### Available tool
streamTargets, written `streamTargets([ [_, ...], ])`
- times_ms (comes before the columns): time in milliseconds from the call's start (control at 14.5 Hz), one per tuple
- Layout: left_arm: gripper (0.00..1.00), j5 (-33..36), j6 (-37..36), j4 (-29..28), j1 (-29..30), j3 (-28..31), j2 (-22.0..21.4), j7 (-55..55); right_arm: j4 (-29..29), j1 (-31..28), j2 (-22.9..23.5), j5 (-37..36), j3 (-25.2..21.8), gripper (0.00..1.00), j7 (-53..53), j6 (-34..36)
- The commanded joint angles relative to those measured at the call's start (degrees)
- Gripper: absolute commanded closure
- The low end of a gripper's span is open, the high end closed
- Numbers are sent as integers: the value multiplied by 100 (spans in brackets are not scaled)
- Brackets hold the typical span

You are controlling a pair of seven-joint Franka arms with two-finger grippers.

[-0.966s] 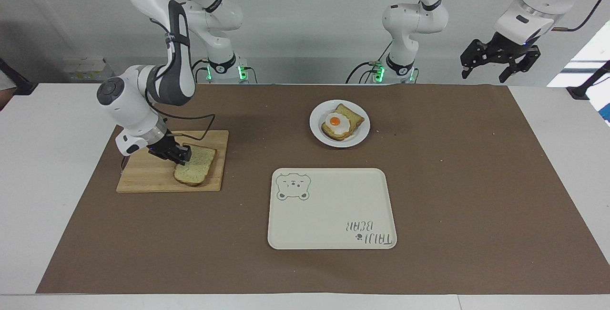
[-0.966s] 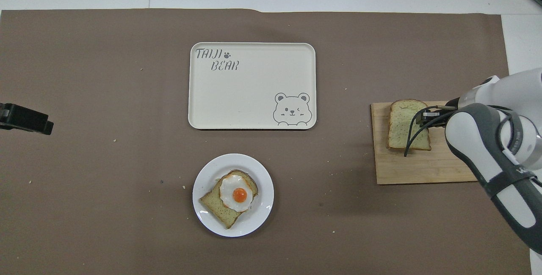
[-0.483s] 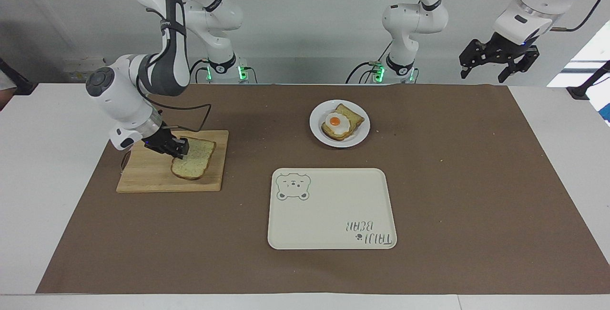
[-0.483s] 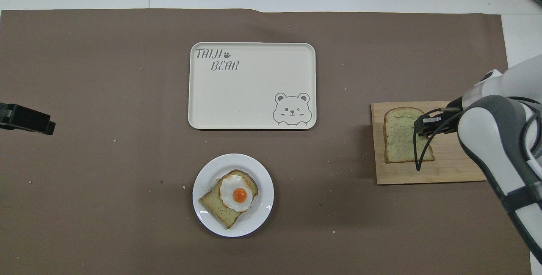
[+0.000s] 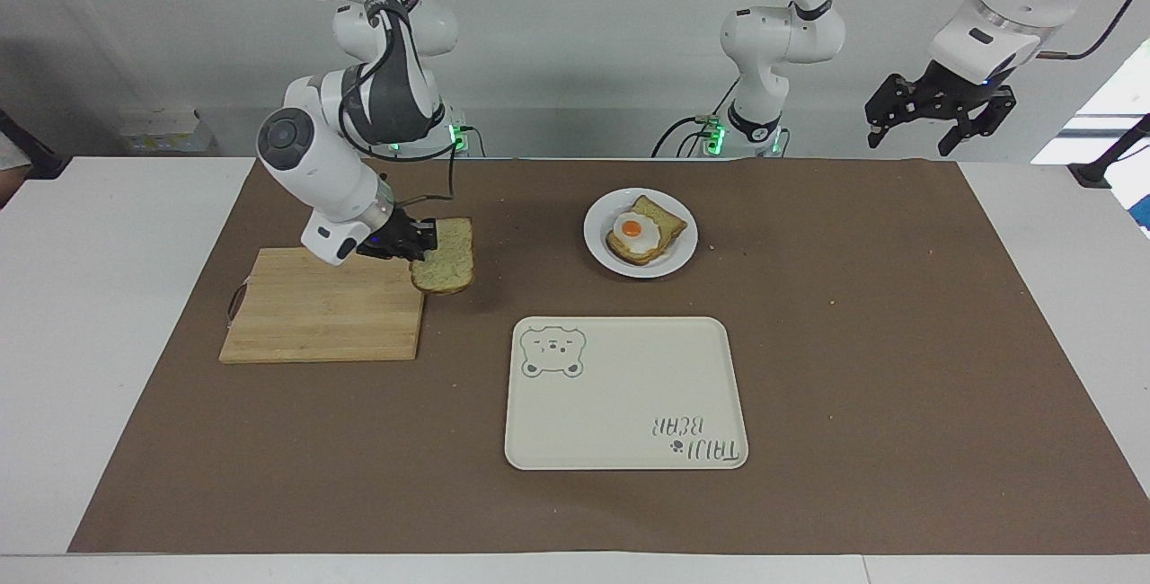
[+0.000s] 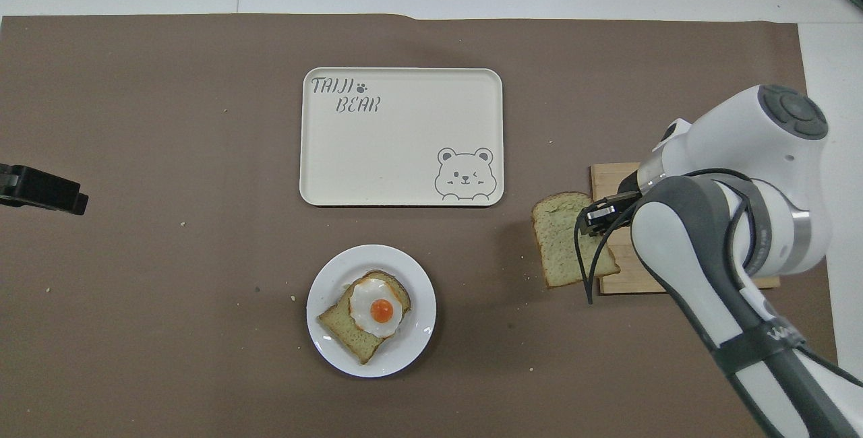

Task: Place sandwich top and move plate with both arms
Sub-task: 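Carry the toast over the egg toast and lower it on top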

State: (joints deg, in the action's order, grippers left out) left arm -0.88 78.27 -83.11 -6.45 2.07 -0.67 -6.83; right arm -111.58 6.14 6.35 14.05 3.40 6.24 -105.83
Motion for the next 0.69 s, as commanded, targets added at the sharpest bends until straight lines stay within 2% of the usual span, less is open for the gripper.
streamTargets([
  [0, 0, 0, -49, -56, -76, 48, -65, 24, -241, 395, -257, 264, -6, 100, -332, -34],
  [621, 0, 0, -49, -56, -76, 48, -65, 24, -346, 2066, 120, 976, 3, 100, -1809, -1114],
])
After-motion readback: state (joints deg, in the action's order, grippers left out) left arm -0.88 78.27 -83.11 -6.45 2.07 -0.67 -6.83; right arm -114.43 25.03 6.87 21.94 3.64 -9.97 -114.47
